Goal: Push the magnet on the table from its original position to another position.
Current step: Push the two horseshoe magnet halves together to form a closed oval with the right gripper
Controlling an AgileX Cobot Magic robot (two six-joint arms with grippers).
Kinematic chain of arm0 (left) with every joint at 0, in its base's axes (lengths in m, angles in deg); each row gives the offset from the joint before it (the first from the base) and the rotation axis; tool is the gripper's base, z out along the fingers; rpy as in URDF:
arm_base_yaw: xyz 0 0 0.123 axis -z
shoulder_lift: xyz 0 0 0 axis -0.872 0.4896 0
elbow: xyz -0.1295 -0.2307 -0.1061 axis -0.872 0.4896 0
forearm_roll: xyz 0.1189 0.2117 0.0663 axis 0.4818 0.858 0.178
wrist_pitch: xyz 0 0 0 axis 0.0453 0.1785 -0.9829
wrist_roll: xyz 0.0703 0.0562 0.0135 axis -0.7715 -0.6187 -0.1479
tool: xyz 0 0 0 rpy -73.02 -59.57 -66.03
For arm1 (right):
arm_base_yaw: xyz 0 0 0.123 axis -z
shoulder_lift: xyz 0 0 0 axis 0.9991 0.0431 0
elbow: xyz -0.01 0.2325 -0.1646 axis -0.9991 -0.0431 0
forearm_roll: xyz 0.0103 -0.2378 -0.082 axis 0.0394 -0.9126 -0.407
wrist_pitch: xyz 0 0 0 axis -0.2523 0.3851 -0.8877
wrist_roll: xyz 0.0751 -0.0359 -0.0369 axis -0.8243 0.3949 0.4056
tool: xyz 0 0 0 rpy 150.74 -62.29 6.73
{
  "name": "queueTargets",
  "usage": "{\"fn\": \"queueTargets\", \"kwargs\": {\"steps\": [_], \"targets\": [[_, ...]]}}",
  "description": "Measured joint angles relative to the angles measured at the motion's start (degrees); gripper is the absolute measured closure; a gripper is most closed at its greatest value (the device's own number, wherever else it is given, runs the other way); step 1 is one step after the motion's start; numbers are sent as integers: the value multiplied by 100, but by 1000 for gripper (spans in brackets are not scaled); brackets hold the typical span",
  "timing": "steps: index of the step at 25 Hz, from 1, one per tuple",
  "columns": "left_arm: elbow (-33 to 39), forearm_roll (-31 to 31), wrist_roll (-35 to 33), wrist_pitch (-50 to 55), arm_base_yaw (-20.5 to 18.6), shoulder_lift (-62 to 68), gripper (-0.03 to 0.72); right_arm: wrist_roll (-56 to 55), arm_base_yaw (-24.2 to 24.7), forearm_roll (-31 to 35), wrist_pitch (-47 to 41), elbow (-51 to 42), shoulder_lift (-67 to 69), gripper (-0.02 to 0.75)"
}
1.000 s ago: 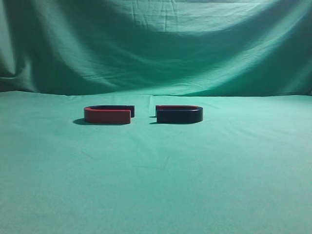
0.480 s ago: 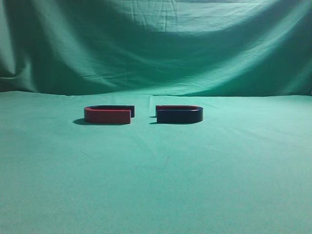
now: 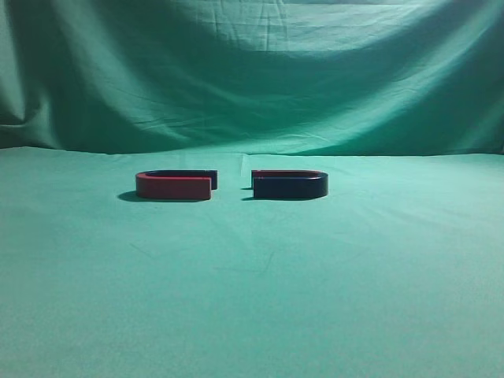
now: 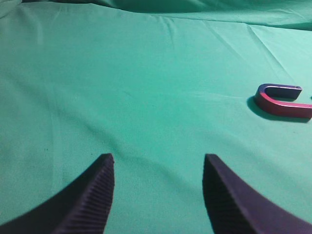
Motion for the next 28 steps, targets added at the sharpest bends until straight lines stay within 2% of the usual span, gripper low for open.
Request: {"fn": "queueTargets", "kwargs": {"steps": [2,5,7,9,13,21,24,28], "targets": [[0,0,0,0,0,0,316,-96,0,239,452,-13,0,738],[0,0,0,0,0,0,316,-406,0,772,1915,-13,0,738],[0,0,0,0,0,0,316,-511,0,838,2793,-13,-9,738],[0,0,0,0,0,0,316,-564,0,638,2947,109,-9,738],[0,0,0,0,0,0,316,-597,0,341,2019,1185,609,738],[0,0,0,0,0,0,316,-153,0,299,-922,3133,3648,738],[0,0,0,0,0,0,316,-144,0,324,-1571,3791,4741,738],[0,0,0,0,0,0,316,-147,0,447,-1812,4314,5782,738]]}}
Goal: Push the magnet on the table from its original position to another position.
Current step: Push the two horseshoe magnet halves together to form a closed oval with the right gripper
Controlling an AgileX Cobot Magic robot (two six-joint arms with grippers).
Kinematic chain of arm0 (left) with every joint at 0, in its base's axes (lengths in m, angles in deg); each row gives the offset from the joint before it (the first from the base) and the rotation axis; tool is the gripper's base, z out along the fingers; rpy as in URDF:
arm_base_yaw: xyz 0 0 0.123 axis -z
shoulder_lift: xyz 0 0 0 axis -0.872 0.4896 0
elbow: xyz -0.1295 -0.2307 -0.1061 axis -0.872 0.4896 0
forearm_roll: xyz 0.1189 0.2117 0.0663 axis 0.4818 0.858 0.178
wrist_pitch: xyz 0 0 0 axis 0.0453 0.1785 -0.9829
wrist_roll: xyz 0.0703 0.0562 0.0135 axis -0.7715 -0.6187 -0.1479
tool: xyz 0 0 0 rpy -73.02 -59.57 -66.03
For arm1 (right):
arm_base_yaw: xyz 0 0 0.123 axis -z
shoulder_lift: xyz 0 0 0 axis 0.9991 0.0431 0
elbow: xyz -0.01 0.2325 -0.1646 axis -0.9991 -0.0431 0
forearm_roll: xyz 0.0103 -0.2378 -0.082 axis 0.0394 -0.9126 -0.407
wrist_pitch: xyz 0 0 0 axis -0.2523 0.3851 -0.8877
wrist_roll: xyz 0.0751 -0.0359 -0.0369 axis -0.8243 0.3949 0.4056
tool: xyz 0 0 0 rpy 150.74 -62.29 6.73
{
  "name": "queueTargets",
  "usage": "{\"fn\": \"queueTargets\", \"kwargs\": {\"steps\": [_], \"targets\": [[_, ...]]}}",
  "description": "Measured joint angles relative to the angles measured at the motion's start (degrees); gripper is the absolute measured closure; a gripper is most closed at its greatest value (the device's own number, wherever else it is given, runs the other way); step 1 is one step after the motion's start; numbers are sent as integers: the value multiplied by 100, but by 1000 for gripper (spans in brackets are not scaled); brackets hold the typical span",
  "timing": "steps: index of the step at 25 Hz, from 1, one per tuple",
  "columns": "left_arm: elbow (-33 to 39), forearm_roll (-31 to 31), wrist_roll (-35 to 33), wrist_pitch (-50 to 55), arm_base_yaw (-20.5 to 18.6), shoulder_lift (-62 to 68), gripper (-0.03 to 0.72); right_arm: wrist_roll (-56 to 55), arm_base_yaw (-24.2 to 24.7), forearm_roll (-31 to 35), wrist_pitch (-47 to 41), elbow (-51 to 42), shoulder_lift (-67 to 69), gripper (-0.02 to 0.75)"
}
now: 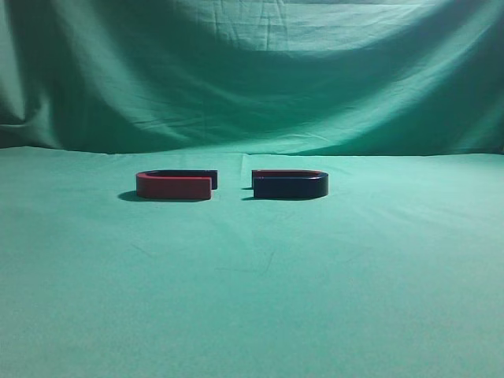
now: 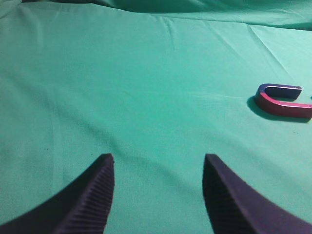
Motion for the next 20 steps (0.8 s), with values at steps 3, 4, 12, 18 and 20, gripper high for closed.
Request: {"fn": "queueTargets", "kwargs": {"steps": [3,4,12,18,20], "targets": [[0,0,0,0,0,0,316,193,-29,192,-54,342,633,738],[0,0,0,0,0,0,316,293,-98,314,-72,480,842,738],[0,0,0,0,0,0,316,735,-1217,703,-62,1418,2424,738],[0,0,0,0,0,0,316,295,-1595,324,-1023,2750,4004,738],[0,0,0,0,0,0,316,146,-1647,208,-1240,3127,4448,738]]}}
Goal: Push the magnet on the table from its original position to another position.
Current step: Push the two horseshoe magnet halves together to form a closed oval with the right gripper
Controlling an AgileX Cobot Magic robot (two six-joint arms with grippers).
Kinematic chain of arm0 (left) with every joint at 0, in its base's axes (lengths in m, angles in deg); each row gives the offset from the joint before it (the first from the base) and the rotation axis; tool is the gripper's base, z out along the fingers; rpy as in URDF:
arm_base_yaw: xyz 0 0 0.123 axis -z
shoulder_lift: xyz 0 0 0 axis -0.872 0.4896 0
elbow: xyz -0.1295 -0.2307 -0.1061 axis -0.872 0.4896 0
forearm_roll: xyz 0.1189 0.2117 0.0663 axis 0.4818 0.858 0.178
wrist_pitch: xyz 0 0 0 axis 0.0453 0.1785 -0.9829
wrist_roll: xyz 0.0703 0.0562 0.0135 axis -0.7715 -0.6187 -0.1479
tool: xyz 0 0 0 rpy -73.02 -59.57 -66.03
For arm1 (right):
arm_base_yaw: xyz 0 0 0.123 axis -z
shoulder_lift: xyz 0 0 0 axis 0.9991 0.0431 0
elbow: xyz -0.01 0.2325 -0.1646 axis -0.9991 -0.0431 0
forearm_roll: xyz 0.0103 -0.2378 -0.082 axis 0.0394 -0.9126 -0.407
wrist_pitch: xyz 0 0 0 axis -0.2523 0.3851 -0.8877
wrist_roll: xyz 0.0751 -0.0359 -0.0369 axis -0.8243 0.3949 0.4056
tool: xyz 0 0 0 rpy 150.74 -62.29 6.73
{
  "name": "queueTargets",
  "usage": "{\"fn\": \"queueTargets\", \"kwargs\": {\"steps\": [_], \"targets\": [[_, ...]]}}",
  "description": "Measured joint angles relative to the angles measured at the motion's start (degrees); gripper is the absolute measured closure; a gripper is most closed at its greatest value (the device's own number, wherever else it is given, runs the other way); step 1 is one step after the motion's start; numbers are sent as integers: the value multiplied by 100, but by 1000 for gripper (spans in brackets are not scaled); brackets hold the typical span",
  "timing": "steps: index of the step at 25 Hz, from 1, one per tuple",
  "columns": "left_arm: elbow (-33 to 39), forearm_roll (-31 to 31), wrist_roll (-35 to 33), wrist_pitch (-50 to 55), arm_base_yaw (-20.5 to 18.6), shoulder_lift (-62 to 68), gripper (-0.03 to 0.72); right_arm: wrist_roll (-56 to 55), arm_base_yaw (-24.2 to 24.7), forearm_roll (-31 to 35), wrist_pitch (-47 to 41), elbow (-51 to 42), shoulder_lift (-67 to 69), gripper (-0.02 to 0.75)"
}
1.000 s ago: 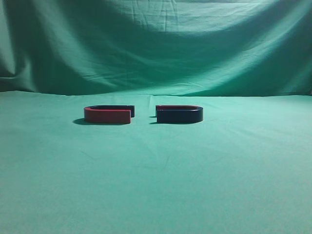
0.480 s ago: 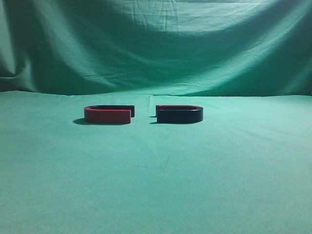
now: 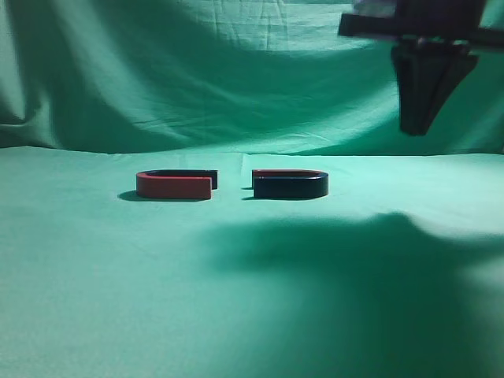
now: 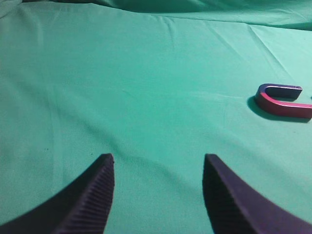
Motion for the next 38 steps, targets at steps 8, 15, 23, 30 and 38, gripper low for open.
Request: {"fn": "queueTargets", "kwargs": {"steps": [8,15,23,30,38], "targets": [[0,0,0,0,0,0,316,-147,-189,-75,-103,1080,1193,738],[0,0,0,0,0,0,316,-151,-403,-80,-70,1500,1702,738],[0,0,0,0,0,0,316,-173,-692,-80,157,1860,1981,738],[0,0,0,0,0,0,316,-330,-871,-86,197,1933,1981,738],[0,0,0,0,0,0,316,-418,-871,-565,-1345,3011,1814,738]]}}
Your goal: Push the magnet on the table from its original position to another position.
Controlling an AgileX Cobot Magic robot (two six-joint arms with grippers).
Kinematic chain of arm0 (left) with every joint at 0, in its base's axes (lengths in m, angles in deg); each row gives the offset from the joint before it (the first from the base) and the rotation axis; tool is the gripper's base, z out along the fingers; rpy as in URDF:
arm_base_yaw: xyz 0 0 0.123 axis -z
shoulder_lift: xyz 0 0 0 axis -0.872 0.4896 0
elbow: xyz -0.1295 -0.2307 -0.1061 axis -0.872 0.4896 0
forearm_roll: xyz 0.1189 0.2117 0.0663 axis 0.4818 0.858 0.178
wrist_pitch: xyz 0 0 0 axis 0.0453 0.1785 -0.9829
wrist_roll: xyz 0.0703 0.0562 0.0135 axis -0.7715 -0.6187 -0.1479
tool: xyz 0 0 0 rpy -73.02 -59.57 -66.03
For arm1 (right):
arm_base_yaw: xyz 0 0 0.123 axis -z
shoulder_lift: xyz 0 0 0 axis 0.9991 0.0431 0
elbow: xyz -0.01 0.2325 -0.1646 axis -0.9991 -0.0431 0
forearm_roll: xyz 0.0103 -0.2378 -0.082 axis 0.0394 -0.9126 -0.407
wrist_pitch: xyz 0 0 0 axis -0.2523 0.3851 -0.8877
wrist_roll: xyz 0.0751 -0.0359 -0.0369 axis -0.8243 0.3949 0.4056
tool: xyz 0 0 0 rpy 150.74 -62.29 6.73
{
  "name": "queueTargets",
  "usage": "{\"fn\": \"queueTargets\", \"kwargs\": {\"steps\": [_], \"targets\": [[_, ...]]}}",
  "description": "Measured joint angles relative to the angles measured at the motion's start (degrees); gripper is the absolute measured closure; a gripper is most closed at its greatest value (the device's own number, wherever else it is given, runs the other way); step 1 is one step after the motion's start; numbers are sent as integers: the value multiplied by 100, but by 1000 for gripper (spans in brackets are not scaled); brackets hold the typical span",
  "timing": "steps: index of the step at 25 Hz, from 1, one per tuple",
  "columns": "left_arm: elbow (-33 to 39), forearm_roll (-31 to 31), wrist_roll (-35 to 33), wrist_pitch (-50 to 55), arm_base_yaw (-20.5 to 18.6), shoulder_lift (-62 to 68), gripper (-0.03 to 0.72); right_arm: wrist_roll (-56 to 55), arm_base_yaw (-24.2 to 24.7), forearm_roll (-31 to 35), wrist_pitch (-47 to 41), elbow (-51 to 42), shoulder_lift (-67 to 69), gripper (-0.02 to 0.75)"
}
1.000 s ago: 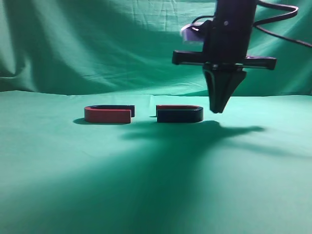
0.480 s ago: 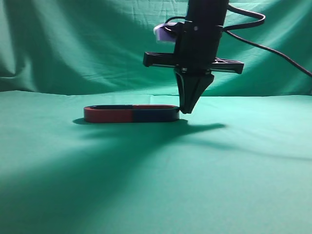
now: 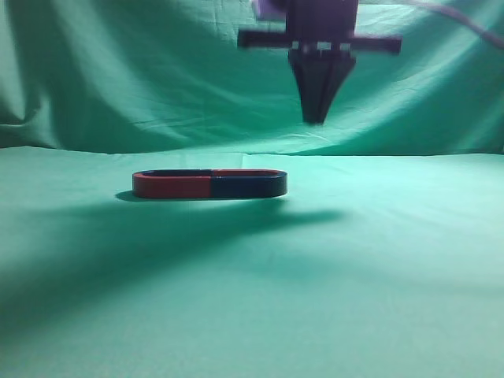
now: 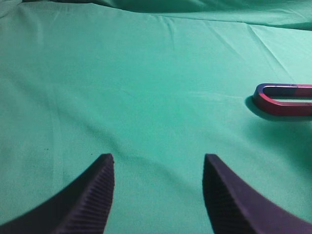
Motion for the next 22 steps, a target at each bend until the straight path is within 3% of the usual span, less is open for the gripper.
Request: {"fn": "queueTargets", "kwargs": {"steps": [4,13,22], "targets": [[0,0,0,0,0,0,316,-18,0,-148,-450,450,-592,738],[0,0,0,0,0,0,316,-55,0,-248,-632,462,-2621,738],[0,0,0,0,0,0,316,-55,0,-542,-719,-932,-4862,738]]}}
